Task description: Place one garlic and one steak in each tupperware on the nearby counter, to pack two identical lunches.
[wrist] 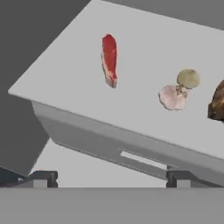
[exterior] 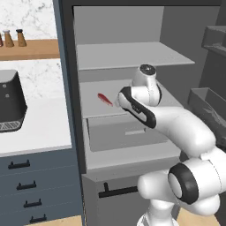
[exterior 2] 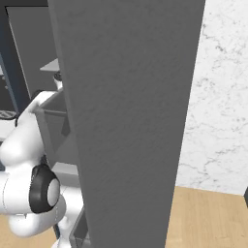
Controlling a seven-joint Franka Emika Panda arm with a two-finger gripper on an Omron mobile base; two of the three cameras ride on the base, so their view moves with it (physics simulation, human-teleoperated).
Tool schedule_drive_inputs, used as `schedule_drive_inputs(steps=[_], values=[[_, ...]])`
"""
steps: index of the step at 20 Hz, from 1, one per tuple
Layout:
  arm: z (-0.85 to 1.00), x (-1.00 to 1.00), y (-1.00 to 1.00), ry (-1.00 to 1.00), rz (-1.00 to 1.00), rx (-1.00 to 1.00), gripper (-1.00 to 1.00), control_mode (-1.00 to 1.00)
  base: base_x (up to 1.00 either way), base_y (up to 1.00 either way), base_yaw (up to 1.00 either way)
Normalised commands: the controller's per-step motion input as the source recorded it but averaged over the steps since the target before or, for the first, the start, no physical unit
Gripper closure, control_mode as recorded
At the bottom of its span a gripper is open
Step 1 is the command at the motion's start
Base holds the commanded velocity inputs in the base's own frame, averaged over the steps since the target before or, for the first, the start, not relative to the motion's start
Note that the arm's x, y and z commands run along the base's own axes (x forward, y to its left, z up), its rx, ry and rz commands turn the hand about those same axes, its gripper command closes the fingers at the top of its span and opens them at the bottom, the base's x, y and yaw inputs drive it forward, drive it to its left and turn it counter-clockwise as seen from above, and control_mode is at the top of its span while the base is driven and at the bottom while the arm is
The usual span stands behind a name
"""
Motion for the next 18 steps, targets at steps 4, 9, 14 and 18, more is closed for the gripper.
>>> schedule_drive_inputs(steps=[4,9,14,18], values=[[0.00,0.43,0.55,-0.35,0.18,-0.07,-1.00,-1.00,0.00,0.00,0.00],[-0.06,0.53,0.56,-0.12,0.06,-0.03,-1.00,-1.00,0.00,0.00,0.00],[-0.02,0.22,0.04,0.09,0.00,0.01,-1.00,-1.00,0.00,0.00,0.00],[0.00,0.26,-0.12,0.19,0.00,0.07,-1.00,-1.00,0.00,0.00,0.00]])
